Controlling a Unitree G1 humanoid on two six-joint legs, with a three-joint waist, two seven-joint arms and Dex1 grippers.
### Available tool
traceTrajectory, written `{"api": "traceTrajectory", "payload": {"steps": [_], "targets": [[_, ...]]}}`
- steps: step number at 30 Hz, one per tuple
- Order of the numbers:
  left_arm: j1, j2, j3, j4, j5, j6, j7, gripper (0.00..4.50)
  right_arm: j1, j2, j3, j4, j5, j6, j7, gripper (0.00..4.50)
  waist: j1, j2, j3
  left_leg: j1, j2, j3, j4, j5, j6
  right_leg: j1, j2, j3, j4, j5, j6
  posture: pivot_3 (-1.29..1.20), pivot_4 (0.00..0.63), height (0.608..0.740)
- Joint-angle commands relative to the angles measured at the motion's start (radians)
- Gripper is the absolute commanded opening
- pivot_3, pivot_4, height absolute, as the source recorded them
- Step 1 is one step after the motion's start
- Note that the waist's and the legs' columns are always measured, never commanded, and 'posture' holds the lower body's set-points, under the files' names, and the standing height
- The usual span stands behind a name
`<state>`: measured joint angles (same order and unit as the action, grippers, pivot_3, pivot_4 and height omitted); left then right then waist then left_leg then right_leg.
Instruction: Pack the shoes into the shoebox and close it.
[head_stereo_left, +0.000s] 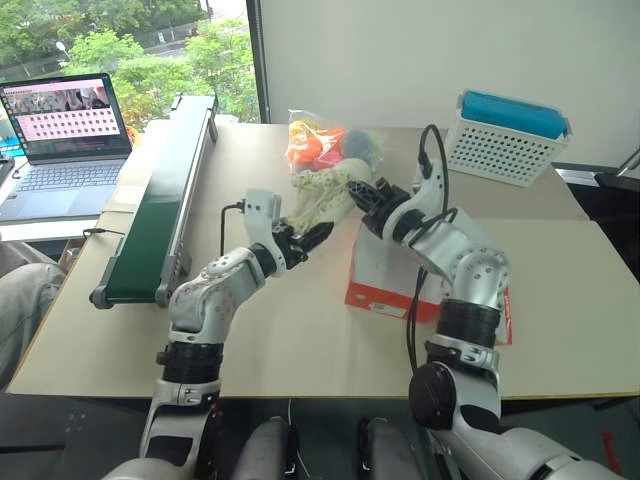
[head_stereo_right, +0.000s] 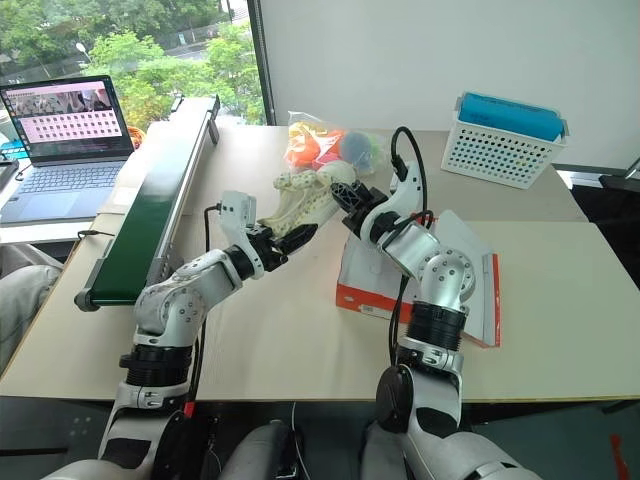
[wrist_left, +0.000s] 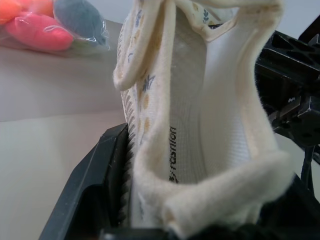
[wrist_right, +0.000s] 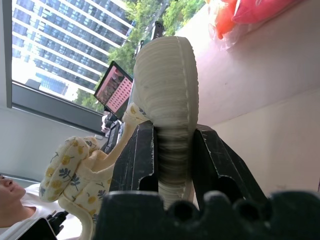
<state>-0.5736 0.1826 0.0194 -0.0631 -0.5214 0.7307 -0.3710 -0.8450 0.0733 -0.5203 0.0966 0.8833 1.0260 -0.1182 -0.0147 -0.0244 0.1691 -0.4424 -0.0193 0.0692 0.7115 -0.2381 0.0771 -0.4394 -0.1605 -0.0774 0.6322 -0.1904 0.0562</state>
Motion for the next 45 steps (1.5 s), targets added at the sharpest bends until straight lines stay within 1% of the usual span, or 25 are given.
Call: {"api": "traceTrajectory", "payload": {"steps": [1, 2, 6, 8, 12, 14, 16, 20, 23, 26, 32, 35, 38, 40, 41, 42, 45], "targets": [[0.01, 0.018, -0.073, -0.058, 0.057, -0.073, -0.053, 4.1, -0.025, 0.014, 0.001, -0.057, 0.068, -0.031, -0.009, 0.79, -0.001, 0.0, 0.0, 0.0, 0.0, 0.0, 0.0, 0.0, 0.0, 0.0, 0.0, 0.0, 0.0, 0.0, 0.0, 0.0, 0.15, 0.699], [0.013, 0.025, -0.088, -0.063, 0.071, -0.082, -0.062, 4.46, -0.027, 0.014, -0.003, -0.06, 0.072, -0.038, -0.013, 0.79, -0.001, 0.0, 0.0, 0.0, 0.0, 0.0, 0.0, 0.0, 0.0, 0.0, 0.0, 0.0, 0.0, 0.0, 0.0, 0.0, 0.15, 0.699], [0.044, 0.049, -0.113, -0.091, 0.076, -0.101, -0.112, 4.46, -0.054, -0.034, -0.056, -0.05, 0.08, -0.092, -0.069, 0.79, -0.001, 0.0, 0.0, 0.0, 0.0, 0.0, 0.0, 0.0, 0.0, -0.001, 0.0, 0.0, 0.0, 0.0, 0.0, 0.0, 0.15, 0.699], [0.062, 0.068, -0.125, -0.098, 0.09, -0.109, -0.134, 4.46, -0.079, -0.096, -0.078, -0.042, 0.084, -0.087, -0.087, 0.79, 0.001, 0.001, 0.001, 0.0, 0.0, 0.0, 0.0, 0.0, 0.0, -0.001, 0.0, 0.0, 0.0, 0.0, 0.0, 0.0, 0.15, 0.699], [0.086, 0.093, -0.138, -0.089, 0.115, -0.125, -0.158, 4.46, -0.129, -0.244, -0.118, -0.007, 0.102, -0.018, -0.133, 0.79, 0.005, 0.004, 0.002, -0.001, -0.001, 0.0, 0.0, 0.0, 0.0, -0.001, -0.001, 0.0, -0.001, 0.0, 0.0, 0.0, 0.15, 0.699], [0.091, 0.098, -0.144, -0.076, 0.125, -0.139, -0.171, 4.46, -0.147, -0.377, -0.09, 0.042, 0.063, 0.097, -0.148, 0.79, 0.004, 0.005, 0.003, -0.001, 0.0, 0.0, 0.0, 0.0, 0.0, -0.001, 0.0, 0.0, -0.001, 0.0, 0.0, 0.0, 0.15, 0.699], [0.09, 0.095, -0.15, -0.066, 0.134, -0.147, -0.183, 4.46, -0.159, -0.481, -0.051, 0.091, 0.037, 0.206, -0.144, 0.79, 0.003, 0.005, 0.003, -0.001, 0.0, 0.001, 0.0, -0.001, 0.001, -0.001, -0.001, 0.001, -0.002, 0.0, 0.0, 0.0, 0.15, 0.699], [0.084, 0.081, -0.162, -0.049, 0.148, -0.158, -0.192, 4.46, -0.166, -0.605, 0.033, 0.168, -0.009, 0.37, -0.091, 0.79, -0.004, 0.005, 0.003, -0.001, 0.001, 0.002, 0.0, -0.005, 0.009, -0.001, -0.001, 0.003, -0.002, 0.0, 0.0, 0.0, 0.15, 0.699], [0.081, 0.071, -0.168, -0.043, 0.154, -0.162, -0.201, 4.46, -0.152, -0.669, 0.123, 0.219, -0.076, 0.428, -0.03, 0.79, -0.006, 0.006, 0.003, 0.0, 0.001, 0.004, 0.0, -0.006, 0.01, -0.001, 0.0, 0.004, -0.002, 0.0, 0.0, 0.0, 0.15, 0.699], [0.087, 0.063, -0.174, -0.041, 0.162, -0.169, -0.205, 4.46, -0.132, -0.71, 0.24, 0.255, -0.142, 0.434, 0.062, 0.79, 0.0, 0.006, 0.003, -0.001, 0.001, 0.004, 0.0, -0.006, 0.011, -0.001, -0.001, 0.004, -0.002, 0.0, 0.0, 0.0, 0.15, 0.699], [0.101, 0.059, -0.171, -0.051, 0.173, -0.171, -0.201, 4.46, -0.116, -0.729, 0.468, 0.318, -0.298, 0.319, 0.25, 0.79, 0.003, 0.006, 0.003, -0.001, 0.0, 0.004, 0.001, -0.007, 0.013, 0.0, -0.002, 0.004, -0.004, 0.0, 0.001, 0.0, 0.15, 0.699], [0.108, 0.061, -0.168, -0.057, 0.174, -0.17, -0.197, 4.46, -0.118, -0.723, 0.539, 0.353, -0.365, 0.266, 0.319, 0.79, 0.004, 0.006, 0.003, -0.001, 0.0, 0.004, 0.001, -0.007, 0.013, 0.0, -0.002, 0.004, -0.003, 0.0, 0.001, 0.0, 0.15, 0.699], [0.113, 0.063, -0.164, -0.065, 0.174, -0.168, -0.193, 4.46, -0.118, -0.698, 0.562, 0.386, -0.41, 0.233, 0.352, 0.79, 0.004, 0.006, 0.003, -0.001, 0.0, 0.004, 0.001, -0.007, 0.012, 0.0, -0.002, 0.004, -0.003, 0.0, 0.001, 0.0, 0.15, 0.699], [0.114, 0.064, -0.162, -0.067, 0.173, -0.167, -0.191, 4.5, -0.121, -0.685, 0.556, 0.402, -0.439, 0.217, 0.359, 1.58, 0.003, 0.006, 0.003, -0.001, 0.0, 0.004, 0.001, -0.007, 0.012, 0.0, -0.002, 0.004, -0.003, 0.0, 0.001, 0.0, 0.15, 0.699], [0.114, 0.065, -0.161, -0.068, 0.173, -0.166, -0.19, 4.5, -0.122, -0.678, 0.546, 0.404, -0.449, 0.21, 0.359, 1.74, 0.003, 0.006, 0.003, -0.001, 0.0, 0.004, 0.002, -0.007, 0.012, 0.0, -0.002, 0.004, -0.003, 0.0, 0.001, 0.0, 0.15, 0.699], [0.115, 0.066, -0.16, -0.069, 0.172, -0.165, -0.19, 4.5, -0.126, -0.672, 0.543, 0.403, -0.458, 0.207, 0.364, 2.19, 0.003, 0.006, 0.003, -0.001, 0.0, 0.004, 0.002, -0.007, 0.012, 0.0, -0.002, 0.004, -0.003, 0.0, 0.001, 0.0, 0.15, 0.699], [0.114, 0.07, -0.153, -0.067, 0.173, -0.167, -0.186, 4.5, -0.155, -0.658, 0.555, 0.367, -0.479, 0.215, 0.385, 3.17, 0.004, 0.006, 0.003, 0.0, 0.0, 0.004, 0.002, -0.007, 0.012, 0.0, -0.002, 0.004, -0.003, 0.0, 0.001, 0.0, 0.15, 0.699]]}}
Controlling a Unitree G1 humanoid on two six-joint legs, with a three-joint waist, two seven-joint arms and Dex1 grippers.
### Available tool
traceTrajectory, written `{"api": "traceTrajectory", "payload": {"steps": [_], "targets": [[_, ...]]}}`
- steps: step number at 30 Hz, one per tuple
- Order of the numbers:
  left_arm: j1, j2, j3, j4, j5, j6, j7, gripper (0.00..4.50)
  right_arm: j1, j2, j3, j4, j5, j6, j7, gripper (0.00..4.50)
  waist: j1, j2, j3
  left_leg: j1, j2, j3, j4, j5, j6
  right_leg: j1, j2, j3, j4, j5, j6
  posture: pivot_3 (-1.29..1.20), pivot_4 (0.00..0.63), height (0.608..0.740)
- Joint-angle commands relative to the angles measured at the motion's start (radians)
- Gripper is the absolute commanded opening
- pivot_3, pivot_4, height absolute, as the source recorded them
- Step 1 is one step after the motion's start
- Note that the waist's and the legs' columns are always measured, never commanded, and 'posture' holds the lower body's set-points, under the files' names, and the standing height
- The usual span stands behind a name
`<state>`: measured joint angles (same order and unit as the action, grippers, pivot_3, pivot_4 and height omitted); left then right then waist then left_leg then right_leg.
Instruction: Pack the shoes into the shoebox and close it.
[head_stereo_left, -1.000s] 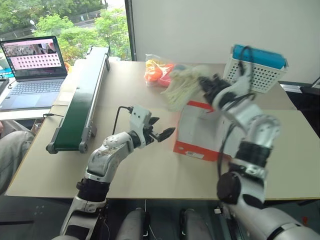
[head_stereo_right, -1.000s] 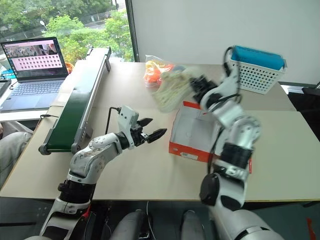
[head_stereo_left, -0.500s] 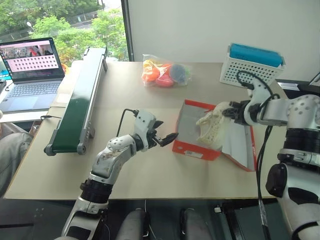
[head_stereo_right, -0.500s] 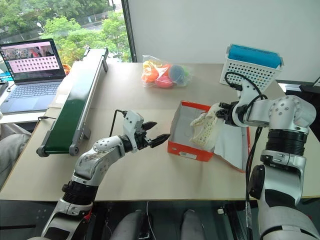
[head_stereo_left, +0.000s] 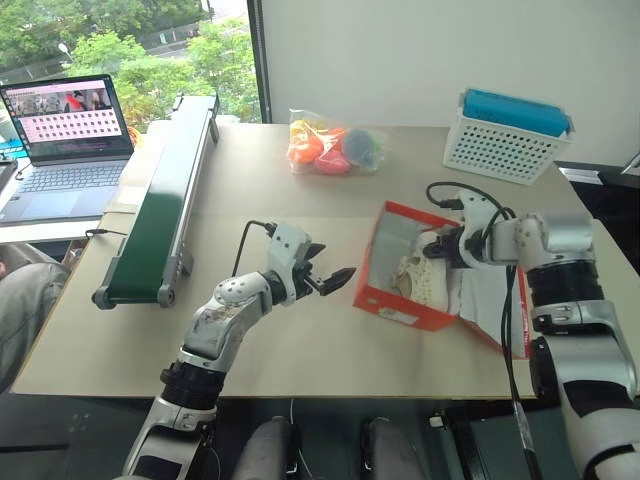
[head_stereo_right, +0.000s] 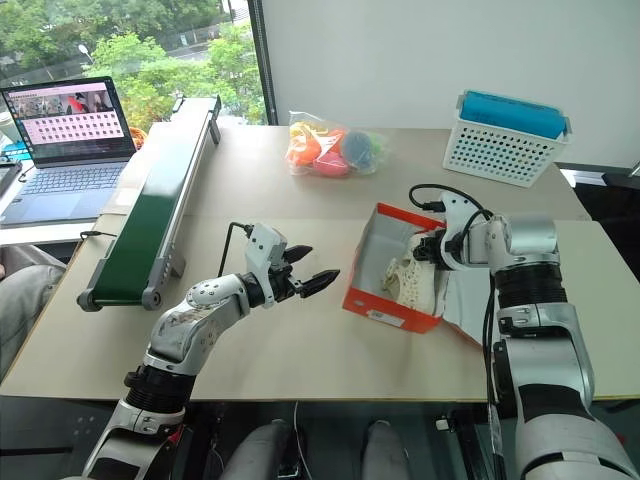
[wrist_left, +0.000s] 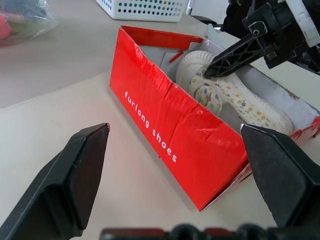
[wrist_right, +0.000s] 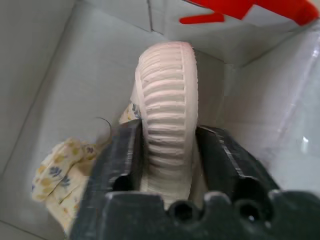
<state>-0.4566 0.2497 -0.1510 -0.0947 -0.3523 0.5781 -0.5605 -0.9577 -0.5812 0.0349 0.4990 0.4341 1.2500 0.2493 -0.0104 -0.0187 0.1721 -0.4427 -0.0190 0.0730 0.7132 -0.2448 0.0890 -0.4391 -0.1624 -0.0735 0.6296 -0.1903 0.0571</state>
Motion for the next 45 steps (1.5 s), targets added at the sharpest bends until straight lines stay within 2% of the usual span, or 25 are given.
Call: {"api": "traceTrajectory", "payload": {"steps": [1, 7, 11, 13, 15, 17, 19, 21, 26, 30, 34, 41, 45], "targets": [[-0.003, 0.005, 0.02, -0.035, 0.004, -0.015, 0.004, 4.5, -0.056, 0.001, -0.005, -0.057, -0.036, -0.002, 0.017, 3.5, -0.001, 0.0, 0.0, 0.0, 0.0, 0.0, 0.0, 0.0, 0.0, 0.0, 0.0, 0.0, 0.0, 0.0, 0.0, 0.0, 0.15, 0.699], [-0.014, 0.016, 0.057, -0.018, 0.016, -0.026, 0.028, 4.5, -0.113, 0.024, -0.041, -0.226, -0.058, 0.028, -0.01, 3.5, -0.002, 0.001, 0.0, -0.002, 0.0, 0.0, 0.0, 0.004, -0.007, -0.002, 0.0, 0.0, 0.0, 0.0, 0.0, 0.0, 0.15, 0.699], [-0.028, 0.02, 0.096, 0.002, 0.026, -0.038, 0.058, 4.5, -0.09, 0.01, 0.0, -0.304, -0.126, -0.043, -0.022, 3.5, 0.0, 0.001, 0.0, -0.002, 0.0, 0.0, 0.0, 0.003, -0.006, -0.002, 0.0, 0.0, 0.0, 0.0, 0.0, 0.0, 0.15, 0.699], [-0.051, 0.012, 0.16, 0.048, 0.052, -0.082, 0.14, 4.5, -0.072, 0.013, 0.021, -0.382, -0.149, -0.113, -0.007, 3.5, 0.002, 0.001, 0.0, -0.002, 0.0, 0.0, 0.0, 0.003, -0.006, -0.002, 0.0, 0.0, 0.0, 0.0, 0.0, 0.0, 0.15, 0.699], [-0.098, 0.016, 0.28, 0.15, 0.121, -0.172, 0.34, 4.5, 0.009, 0.033, 0.08, -0.587, -0.111, -0.274, 0.124, 3.5, 0.001, 0.001, 0.0, -0.002, -0.001, 0.0, 0.0, 0.004, -0.006, -0.002, 0.0, 0.0, 0.0, 0.0, 0.0, 0.0, 0.15, 0.699], [-0.123, 0.028, 0.346, 0.212, 0.158, -0.201, 0.457, 4.5, 0.091, 0.03, 0.117, -0.732, -0.085, -0.38, 0.221, 3.5, -0.004, 0.0, 0.001, -0.002, 0.0, -0.001, -0.001, 0.004, -0.006, -0.002, 0.0, -0.001, -0.001, 0.0, 0.0, 0.0, 0.15, 0.699], [-0.133, 0.045, 0.401, 0.251, 0.173, -0.212, 0.524, 4.5, 0.222, 0.005, 0.15, -0.878, -0.064, -0.455, 0.314, 3.5, -0.007, 0.0, 0.0, -0.002, 0.0, -0.001, -0.002, 0.004, -0.007, -0.003, 0.002, -0.001, 0.0, 0.0, 0.0, 0.0, 0.15, 0.699], [-0.134, 0.065, 0.44, 0.271, 0.184, -0.219, 0.562, 4.5, 0.334, 0.029, 0.136, -0.949, -0.019, -0.48, 0.348, 3.5, -0.002, -0.001, 0.0, -0.001, 0.0, -0.002, -0.002, 0.005, -0.008, -0.001, 0.001, -0.002, 0.0, -0.001, 0.001, 0.0, 0.15, 0.699], [-0.122, 0.105, 0.458, 0.3, 0.196, -0.191, 0.569, 4.5, 0.445, 0.068, 0.112, -0.97, -0.004, -0.529, 0.362, 3.5, 0.016, -0.003, 0.001, -0.002, -0.003, -0.002, 0.004, 0.004, -0.006, 0.001, -0.003, -0.002, -0.003, 0.003, 0.005, 0.0, 0.15, 0.699], [-0.113, 0.157, 0.462, 0.353, 0.209, -0.18, 0.538, 4.5, 0.487, 0.122, 0.109, -0.909, -0.03, -0.593, 0.345, 3.5, 0.022, -0.006, -0.001, 0.0, -0.002, -0.003, 0.002, 0.002, -0.012, 0.001, -0.002, -0.003, -0.003, 0.004, 0.004, 0.0, 0.15, 0.699], [-0.114, 0.186, 0.472, 0.386, 0.201, -0.201, 0.518, 4.5, 0.516, 0.127, 0.139, -0.878, -0.07, -0.63, 0.356, 4.46, 0.021, -0.006, -0.001, -0.001, -0.001, -0.002, 0.0, 0.006, -0.01, -0.001, -0.001, -0.003, -0.003, 0.004, 0.004, 0.0, 0.15, 0.699], [-0.112, 0.206, 0.46, 0.396, 0.204, -0.214, 0.486, 4.5, 0.533, 0.152, 0.128, -0.885, -0.061, -0.626, 0.359, 4.46, 0.021, -0.006, -0.001, 0.0, -0.001, -0.002, 0.0, 0.004, -0.014, -0.001, -0.001, -0.003, -0.002, 0.004, 0.003, 0.0, 0.15, 0.699], [-0.113, 0.205, 0.43, 0.399, 0.226, -0.211, 0.479, 4.5, 0.536, 0.186, 0.127, -0.873, -0.102, -0.652, 0.303, 4.46, 0.021, -0.006, -0.001, 0.0, -0.001, -0.002, 0.0, 0.004, -0.014, -0.001, -0.001, -0.003, -0.003, 0.004, 0.003, 0.0, 0.15, 0.699]]}}
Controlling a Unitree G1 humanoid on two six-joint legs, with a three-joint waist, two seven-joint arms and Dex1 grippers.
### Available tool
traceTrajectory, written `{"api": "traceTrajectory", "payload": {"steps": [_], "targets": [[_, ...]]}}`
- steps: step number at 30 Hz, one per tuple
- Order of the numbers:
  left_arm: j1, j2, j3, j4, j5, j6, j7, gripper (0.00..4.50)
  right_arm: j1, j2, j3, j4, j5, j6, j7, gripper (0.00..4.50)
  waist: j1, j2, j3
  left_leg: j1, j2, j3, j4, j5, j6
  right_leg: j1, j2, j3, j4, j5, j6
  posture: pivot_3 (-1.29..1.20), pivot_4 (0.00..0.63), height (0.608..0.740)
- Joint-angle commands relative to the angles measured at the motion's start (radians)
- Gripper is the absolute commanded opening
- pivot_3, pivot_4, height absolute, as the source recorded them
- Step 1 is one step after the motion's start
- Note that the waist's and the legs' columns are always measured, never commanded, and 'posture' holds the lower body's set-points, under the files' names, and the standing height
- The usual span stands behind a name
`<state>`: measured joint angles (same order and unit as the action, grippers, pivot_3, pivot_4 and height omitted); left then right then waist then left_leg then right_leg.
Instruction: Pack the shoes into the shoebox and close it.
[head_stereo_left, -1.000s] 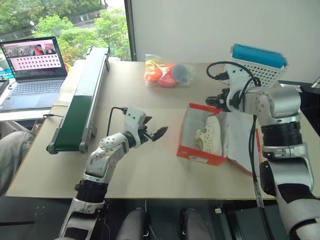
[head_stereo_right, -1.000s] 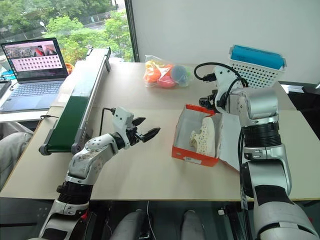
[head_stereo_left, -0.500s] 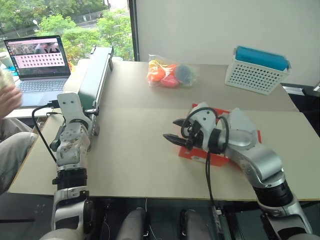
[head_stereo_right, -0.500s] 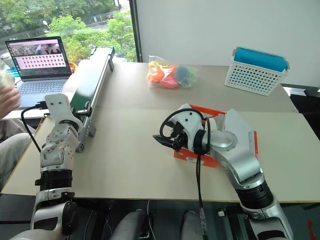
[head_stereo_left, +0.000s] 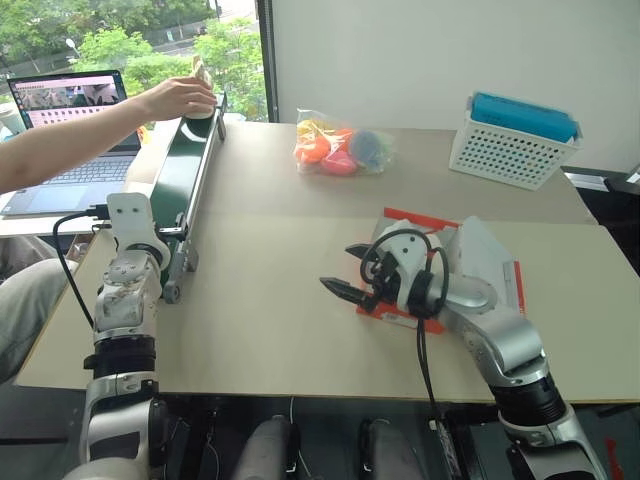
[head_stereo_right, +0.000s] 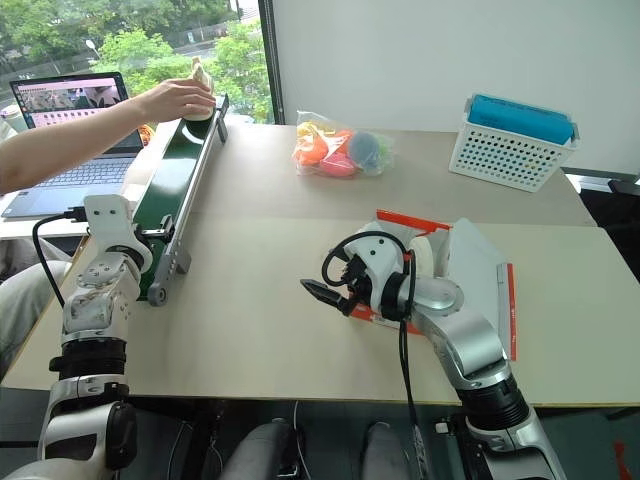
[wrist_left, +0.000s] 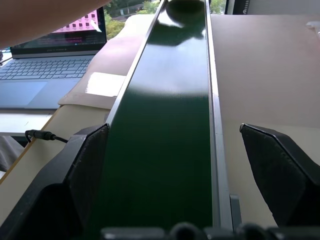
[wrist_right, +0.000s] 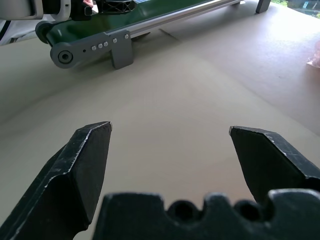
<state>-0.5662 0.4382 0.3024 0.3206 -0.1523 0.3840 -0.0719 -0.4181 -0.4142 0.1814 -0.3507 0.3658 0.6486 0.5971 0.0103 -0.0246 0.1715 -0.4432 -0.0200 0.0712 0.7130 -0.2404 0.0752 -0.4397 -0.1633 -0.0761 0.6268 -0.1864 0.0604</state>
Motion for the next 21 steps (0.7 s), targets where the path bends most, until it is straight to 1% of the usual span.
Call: {"api": "traceTrajectory", "payload": {"steps": [1, 21], "targets": [[-0.005, 0.015, -0.027, -0.017, 0.028, -0.013, -0.01, 4.5, -0.007, 0.032, -0.026, -0.016, -0.038, -0.046, -0.064, 4.46, 0.0, 0.0, 0.0, 0.0, 0.0, 0.0, 0.0, 0.0, 0.0, 0.0, 0.0, 0.0, 0.0, 0.0, 0.0, 0.0, 0.15, 0.699], [-0.019, 0.021, -0.035, 0.014, 0.042, -0.005, -0.009, 4.5, -0.001, 0.077, -0.026, -0.028, -0.04, 0.011, -0.135, 4.46, -0.001, 0.0, 0.0, 0.0, 0.0, 0.0, 0.0, 0.001, 0.001, 0.0, 0.0, 0.0, 0.001, 0.0, 0.0, 0.0, 0.15, 0.699]]}}
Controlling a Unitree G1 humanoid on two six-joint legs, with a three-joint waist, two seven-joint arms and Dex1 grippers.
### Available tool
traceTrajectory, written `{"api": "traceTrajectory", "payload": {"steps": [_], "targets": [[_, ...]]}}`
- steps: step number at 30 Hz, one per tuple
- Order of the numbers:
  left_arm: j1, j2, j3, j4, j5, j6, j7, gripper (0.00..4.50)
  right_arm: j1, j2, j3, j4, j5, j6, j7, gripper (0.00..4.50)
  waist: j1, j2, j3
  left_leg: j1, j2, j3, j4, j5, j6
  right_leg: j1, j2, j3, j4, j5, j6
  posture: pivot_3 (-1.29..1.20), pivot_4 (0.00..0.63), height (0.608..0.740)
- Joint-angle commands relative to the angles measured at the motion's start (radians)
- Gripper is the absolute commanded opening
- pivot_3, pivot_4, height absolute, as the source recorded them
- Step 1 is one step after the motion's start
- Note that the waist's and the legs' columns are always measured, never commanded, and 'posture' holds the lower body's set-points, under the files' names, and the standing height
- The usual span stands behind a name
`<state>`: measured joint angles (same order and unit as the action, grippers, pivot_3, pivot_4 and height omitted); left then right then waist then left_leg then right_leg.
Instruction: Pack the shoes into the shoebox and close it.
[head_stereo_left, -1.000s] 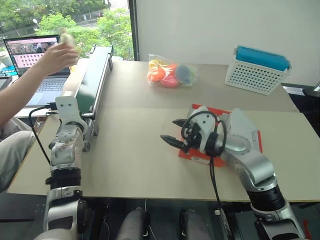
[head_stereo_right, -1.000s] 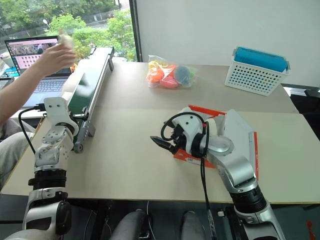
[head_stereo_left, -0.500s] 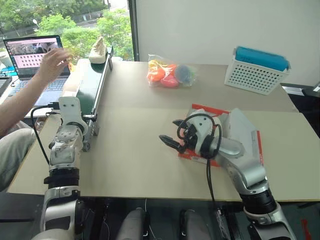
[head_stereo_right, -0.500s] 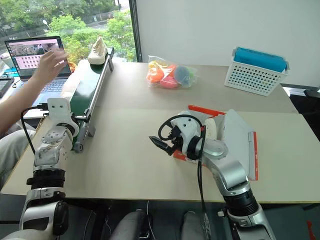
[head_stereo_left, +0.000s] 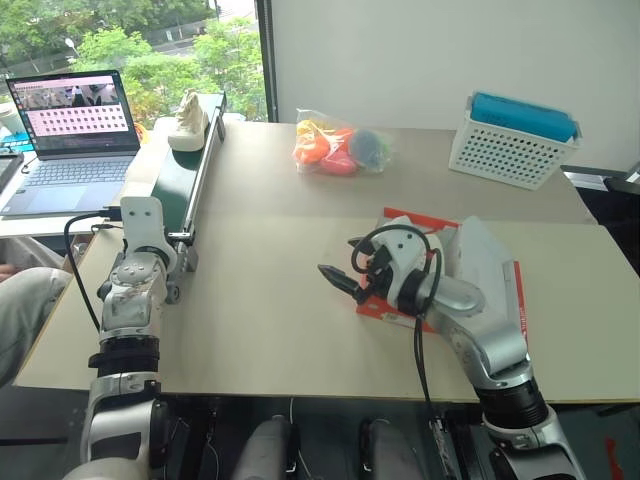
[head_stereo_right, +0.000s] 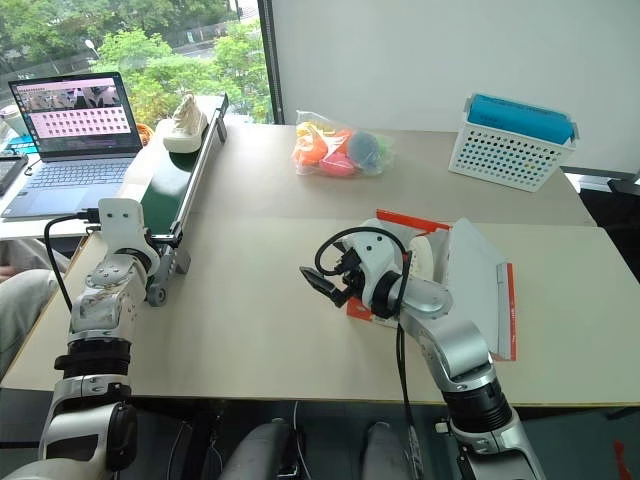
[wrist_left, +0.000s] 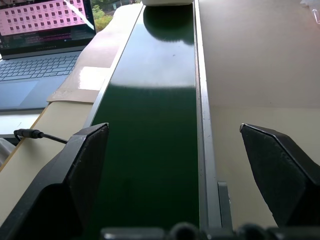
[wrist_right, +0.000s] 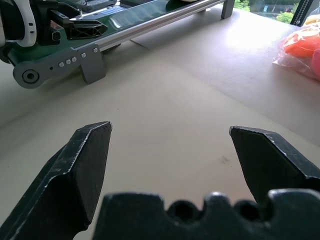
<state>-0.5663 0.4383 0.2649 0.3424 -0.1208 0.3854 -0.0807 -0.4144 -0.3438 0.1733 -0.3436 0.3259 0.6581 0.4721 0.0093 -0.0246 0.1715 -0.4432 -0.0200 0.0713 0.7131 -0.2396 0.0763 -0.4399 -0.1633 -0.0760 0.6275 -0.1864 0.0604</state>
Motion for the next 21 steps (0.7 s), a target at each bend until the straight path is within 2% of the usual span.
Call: {"api": "traceTrajectory", "payload": {"steps": [1, 21], "targets": [[-0.021, 0.021, 0.003, -0.004, 0.011, -0.007, 0.0, 4.5, -0.005, 0.008, -0.015, -0.033, -0.003, 0.002, -0.012, 4.46, 0.0, 0.0, 0.0, 0.0, 0.0, 0.0, 0.0, 0.0, 0.0, 0.0, 0.0, 0.0, 0.0, 0.0, 0.0, 0.0, 0.15, 0.699], [-0.064, 0.036, 0.003, 0.03, 0.031, -0.06, 0.021, 4.5, 0.0, 0.028, -0.013, -0.019, -0.016, 0.006, -0.048, 4.46, -0.001, 0.0, 0.0, 0.0, 0.0, 0.0, 0.0, 0.001, 0.001, 0.0, 0.0, 0.0, 0.0, 0.0, 0.0, 0.0, 0.15, 0.699]]}}
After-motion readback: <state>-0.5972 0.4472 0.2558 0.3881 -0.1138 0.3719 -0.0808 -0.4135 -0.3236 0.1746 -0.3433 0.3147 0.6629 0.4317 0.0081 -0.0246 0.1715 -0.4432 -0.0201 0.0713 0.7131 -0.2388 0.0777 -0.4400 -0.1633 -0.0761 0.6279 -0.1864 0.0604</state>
